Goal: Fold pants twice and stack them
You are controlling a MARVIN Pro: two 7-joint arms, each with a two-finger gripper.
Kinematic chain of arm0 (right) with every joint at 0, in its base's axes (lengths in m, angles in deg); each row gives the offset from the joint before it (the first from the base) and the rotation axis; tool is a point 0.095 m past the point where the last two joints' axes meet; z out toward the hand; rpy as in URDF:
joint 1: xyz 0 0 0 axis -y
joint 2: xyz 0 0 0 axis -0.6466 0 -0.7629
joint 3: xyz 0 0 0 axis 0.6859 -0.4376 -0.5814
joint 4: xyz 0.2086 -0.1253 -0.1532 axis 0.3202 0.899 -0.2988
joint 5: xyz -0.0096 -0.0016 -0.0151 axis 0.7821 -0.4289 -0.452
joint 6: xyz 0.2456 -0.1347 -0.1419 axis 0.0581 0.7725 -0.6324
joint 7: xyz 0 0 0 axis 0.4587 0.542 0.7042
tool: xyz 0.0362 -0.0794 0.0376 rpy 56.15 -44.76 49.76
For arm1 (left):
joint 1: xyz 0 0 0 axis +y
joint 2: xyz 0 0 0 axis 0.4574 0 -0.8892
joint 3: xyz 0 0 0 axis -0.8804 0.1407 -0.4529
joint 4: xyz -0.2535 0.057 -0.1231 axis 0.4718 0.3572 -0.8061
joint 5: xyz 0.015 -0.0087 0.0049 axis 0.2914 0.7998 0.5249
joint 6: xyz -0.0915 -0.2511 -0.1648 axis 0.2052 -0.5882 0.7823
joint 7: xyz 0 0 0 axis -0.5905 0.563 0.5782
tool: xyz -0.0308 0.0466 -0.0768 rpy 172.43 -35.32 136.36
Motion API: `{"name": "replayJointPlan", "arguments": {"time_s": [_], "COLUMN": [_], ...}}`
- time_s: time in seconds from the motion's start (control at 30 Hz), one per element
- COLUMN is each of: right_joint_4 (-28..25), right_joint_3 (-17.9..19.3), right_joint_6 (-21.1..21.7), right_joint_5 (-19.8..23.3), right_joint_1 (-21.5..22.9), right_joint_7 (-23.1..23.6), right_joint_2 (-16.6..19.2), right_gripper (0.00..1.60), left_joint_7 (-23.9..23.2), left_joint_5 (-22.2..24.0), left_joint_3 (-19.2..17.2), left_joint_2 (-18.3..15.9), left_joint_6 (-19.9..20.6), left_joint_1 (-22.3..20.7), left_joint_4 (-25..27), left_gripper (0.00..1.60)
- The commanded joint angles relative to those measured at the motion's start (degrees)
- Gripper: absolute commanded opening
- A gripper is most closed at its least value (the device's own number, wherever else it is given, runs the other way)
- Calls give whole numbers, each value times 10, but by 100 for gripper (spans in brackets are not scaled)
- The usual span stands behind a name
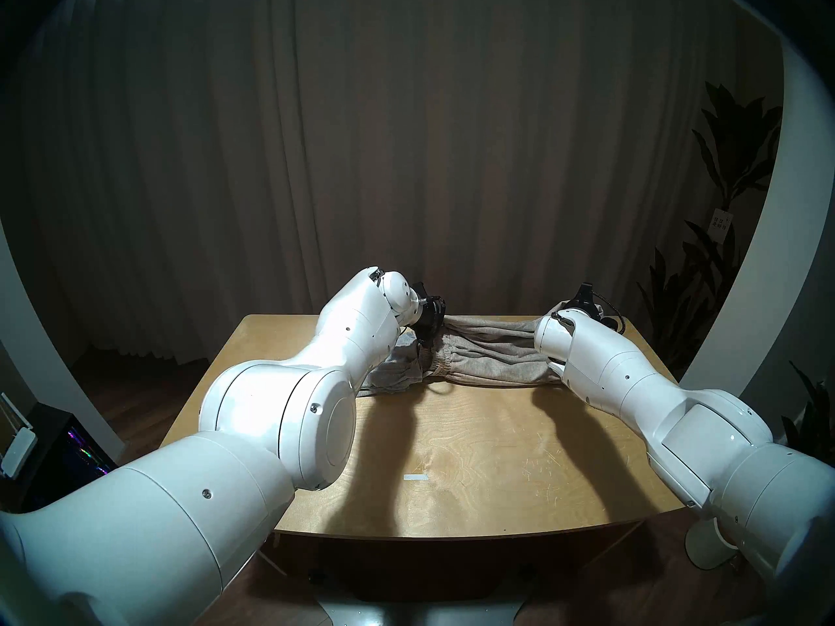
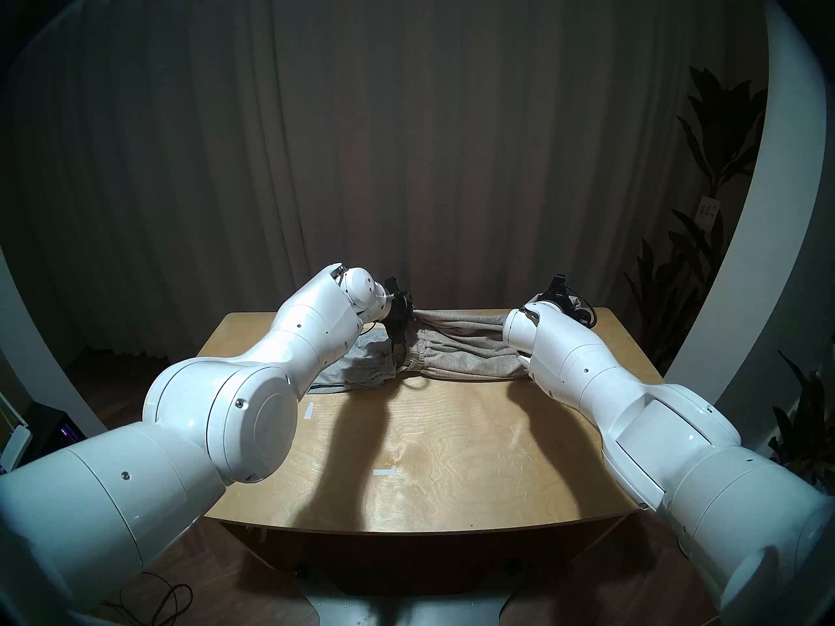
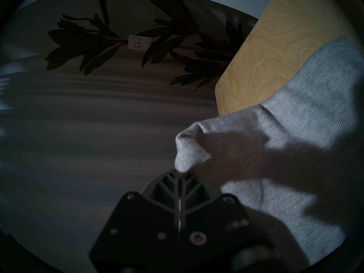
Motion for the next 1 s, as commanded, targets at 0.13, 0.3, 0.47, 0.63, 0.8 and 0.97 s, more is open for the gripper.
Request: {"name": "replayJointPlan", "arguments": {"time_s": [0.13,0.3,0.47,0.63,0.8,0.97], "right_joint_4": [23,34,49,61,68,78], "right_joint_3": [7,11,17,23,29,36], "right_joint_6": [-2,-2,-3,-4,-5,-6], "right_joint_5": [-1,0,1,1,2,2], "right_joint_1": [25,28,33,39,47,54], "right_joint_7": [11,12,14,16,18,19], "right_joint_2": [-20,-26,-35,-40,-43,-47], "right_gripper": [0,0,0,0,53,73], "left_joint_7": [-19,-23,-29,-34,-38,-43], "left_joint_5": [-6,-9,-16,-22,-26,-32], "left_joint_3": [3,4,6,9,12,16], "left_joint_2": [6,7,11,14,16,17], "left_joint_6": [-14,-20,-29,-36,-39,-44], "left_joint_1": [-28,-31,-34,-38,-42,-45], "left_joint_4": [0,-2,-6,-7,-7,-8], "left_gripper": [63,120,142,144,154,157]}}
